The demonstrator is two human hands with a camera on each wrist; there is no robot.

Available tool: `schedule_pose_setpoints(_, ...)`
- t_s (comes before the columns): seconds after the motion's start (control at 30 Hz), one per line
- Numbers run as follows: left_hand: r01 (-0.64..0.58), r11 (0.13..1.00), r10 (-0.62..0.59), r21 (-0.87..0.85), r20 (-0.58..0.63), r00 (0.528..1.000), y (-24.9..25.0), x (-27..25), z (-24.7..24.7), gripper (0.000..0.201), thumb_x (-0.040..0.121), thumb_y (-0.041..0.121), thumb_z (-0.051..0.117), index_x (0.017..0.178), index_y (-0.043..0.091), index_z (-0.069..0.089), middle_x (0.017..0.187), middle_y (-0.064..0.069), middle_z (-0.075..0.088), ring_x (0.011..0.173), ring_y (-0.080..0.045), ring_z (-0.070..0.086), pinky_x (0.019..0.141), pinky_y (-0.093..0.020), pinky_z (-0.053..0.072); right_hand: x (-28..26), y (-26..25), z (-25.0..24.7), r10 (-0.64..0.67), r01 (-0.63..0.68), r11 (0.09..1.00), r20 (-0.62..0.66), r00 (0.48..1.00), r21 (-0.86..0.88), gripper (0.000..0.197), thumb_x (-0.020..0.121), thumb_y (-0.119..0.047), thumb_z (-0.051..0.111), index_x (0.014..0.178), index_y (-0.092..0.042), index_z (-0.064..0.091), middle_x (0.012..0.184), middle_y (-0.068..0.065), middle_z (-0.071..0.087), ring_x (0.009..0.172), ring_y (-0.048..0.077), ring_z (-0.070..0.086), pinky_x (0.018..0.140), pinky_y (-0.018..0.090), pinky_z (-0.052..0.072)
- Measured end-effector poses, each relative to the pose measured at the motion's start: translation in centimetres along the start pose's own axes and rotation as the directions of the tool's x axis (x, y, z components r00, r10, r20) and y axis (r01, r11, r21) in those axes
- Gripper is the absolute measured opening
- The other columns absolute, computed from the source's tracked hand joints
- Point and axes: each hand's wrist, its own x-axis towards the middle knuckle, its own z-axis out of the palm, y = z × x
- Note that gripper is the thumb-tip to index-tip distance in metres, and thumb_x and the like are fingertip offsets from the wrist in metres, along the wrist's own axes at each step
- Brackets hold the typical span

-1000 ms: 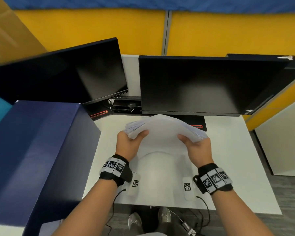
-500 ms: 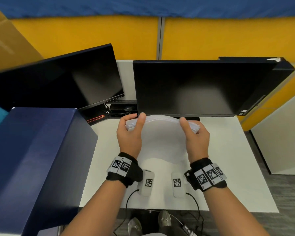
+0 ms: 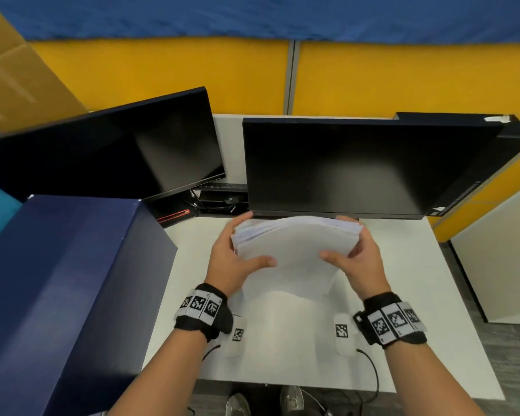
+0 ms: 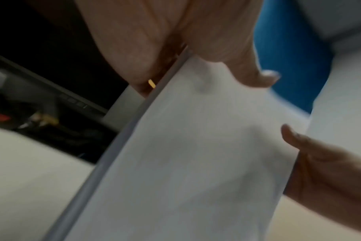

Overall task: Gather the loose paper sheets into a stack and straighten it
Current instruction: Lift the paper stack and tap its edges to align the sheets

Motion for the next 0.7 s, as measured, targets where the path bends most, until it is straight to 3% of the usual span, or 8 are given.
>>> schedule_pose_setpoints(0.13, 0.165, 0.982, -0.157, 0.088, -0.083, 0.984, -2.1, 0.5, 0.7, 0.024, 0.073, 0.025, 0.087, 0.09, 0.031, 0.07, 0.087, 0.015, 0.071, 0.091, -0.018, 0.072, 0.063, -0.008, 0.053, -0.2, 1.5, 1.7, 0.096, -0.1, 0.989, -0.036, 0.995, -0.108, 0.029, 0.076, -0.003, 0.08, 0.088, -0.028, 0.07, 0.079, -0.024, 0.075, 0.078, -0.005, 0.071, 0.076, 0.026, 0.061)
schedule_pose_setpoints(0.2, 0.123, 0.99, -0.111, 0.071, -0.161, 0.981, -1.1, 0.7, 1.2, 0.016, 0.077, 0.026, 0.084, 0.081, 0.03, 0.069, 0.073, 0.019, 0.069, 0.075, -0.008, 0.069, 0.059, -0.01, 0.052, 0.1, 0.6, 2.4, 0.03, -0.035, 0.998, -0.09, 0.995, -0.052, 0.026, 0.078, -0.003, 0.079, 0.087, -0.027, 0.07, 0.076, -0.024, 0.074, 0.074, -0.009, 0.069, 0.069, 0.017, 0.057)
schedule_pose_setpoints(0.27, 0.048, 0.998, -0.04, 0.037, -0.187, 0.982, 0.1, 0.6, 1.3, 0.023, 0.079, 0.02, 0.083, 0.077, 0.035, 0.066, 0.061, 0.025, 0.067, 0.064, 0.01, 0.065, 0.058, -0.007, 0.049, 0.1, -0.5, 2.3, -0.066, 0.064, 0.998, -0.139, 0.988, -0.015, 0.023, 0.079, -0.004, 0.078, 0.092, -0.022, 0.072, 0.085, -0.017, 0.075, 0.079, -0.007, 0.07, 0.073, 0.015, 0.056)
schedule_pose_setpoints(0.37, -0.026, 0.999, 0.032, 0.038, -0.169, 0.985, 0.0, -0.2, 1.5, 0.029, 0.077, 0.016, 0.084, 0.089, 0.035, 0.066, 0.08, 0.027, 0.067, 0.074, 0.02, 0.064, 0.064, -0.002, 0.048, -0.2, -0.5, 1.4, -0.118, 0.109, 0.992, -0.158, 0.98, -0.06, 0.025, 0.078, -0.008, 0.08, 0.1, -0.017, 0.072, 0.097, -0.009, 0.073, 0.085, -0.005, 0.069, 0.077, 0.013, 0.055)
schedule_pose_setpoints(0.43, -0.011, 0.998, 0.019, 0.059, -0.148, 0.989, -1.0, -0.5, 1.3, 0.037, 0.069, 0.021, 0.09, 0.101, 0.024, 0.072, 0.093, 0.013, 0.074, 0.088, 0.006, 0.07, 0.071, -0.009, 0.054, -0.6, 0.8, 0.8, -0.033, 0.023, 0.993, -0.083, 0.996, -0.117, 0.029, 0.076, -0.012, 0.082, 0.101, -0.023, 0.07, 0.097, -0.012, 0.072, 0.084, -0.008, 0.069, 0.075, 0.013, 0.055)
schedule_pose_setpoints(0.53, 0.065, 0.994, -0.054, 0.091, -0.119, 0.991, -1.7, 0.0, 1.1, 0.05, 0.07, 0.02, 0.09, 0.106, -0.007, 0.068, 0.09, -0.005, 0.075, 0.081, -0.006, 0.071, 0.069, -0.029, 0.057, -1.0, 2.0, 0.5, 0.074, -0.077, 0.984, -0.027, 0.997, -0.159, 0.038, 0.074, -0.012, 0.083, 0.098, -0.034, 0.065, 0.097, -0.015, 0.071, 0.088, -0.008, 0.068, 0.076, 0.011, 0.055)
schedule_pose_setpoints(0.6, 0.074, 0.993, -0.065, 0.089, -0.101, 0.993, -1.2, 0.3, 1.4, 0.028, 0.076, 0.017, 0.085, 0.102, 0.011, 0.074, 0.088, 0.01, 0.073, 0.078, 0.003, 0.071, 0.071, -0.018, 0.057, -1.0, 1.8, 1.0, 0.043, -0.051, 0.988, -0.053, 0.998, -0.147, 0.037, 0.078, -0.01, 0.08, 0.095, -0.038, 0.064, 0.095, -0.017, 0.07, 0.085, -0.011, 0.067, 0.074, 0.01, 0.054)
schedule_pose_setpoints(0.7, 0.035, 0.998, -0.027, 0.057, -0.128, 0.991, -0.2, 0.2, 1.9, 0.02, 0.079, 0.013, 0.082, 0.094, 0.023, 0.072, 0.085, 0.016, 0.07, 0.076, 0.014, 0.067, 0.066, -0.003, 0.049, -1.2, 1.1, 1.1, -0.037, 0.024, 0.995, -0.141, 0.989, -0.098, 0.031, 0.08, -0.011, 0.079, 0.092, -0.037, 0.067, 0.093, -0.015, 0.071, 0.082, -0.01, 0.068, 0.073, 0.011, 0.054)
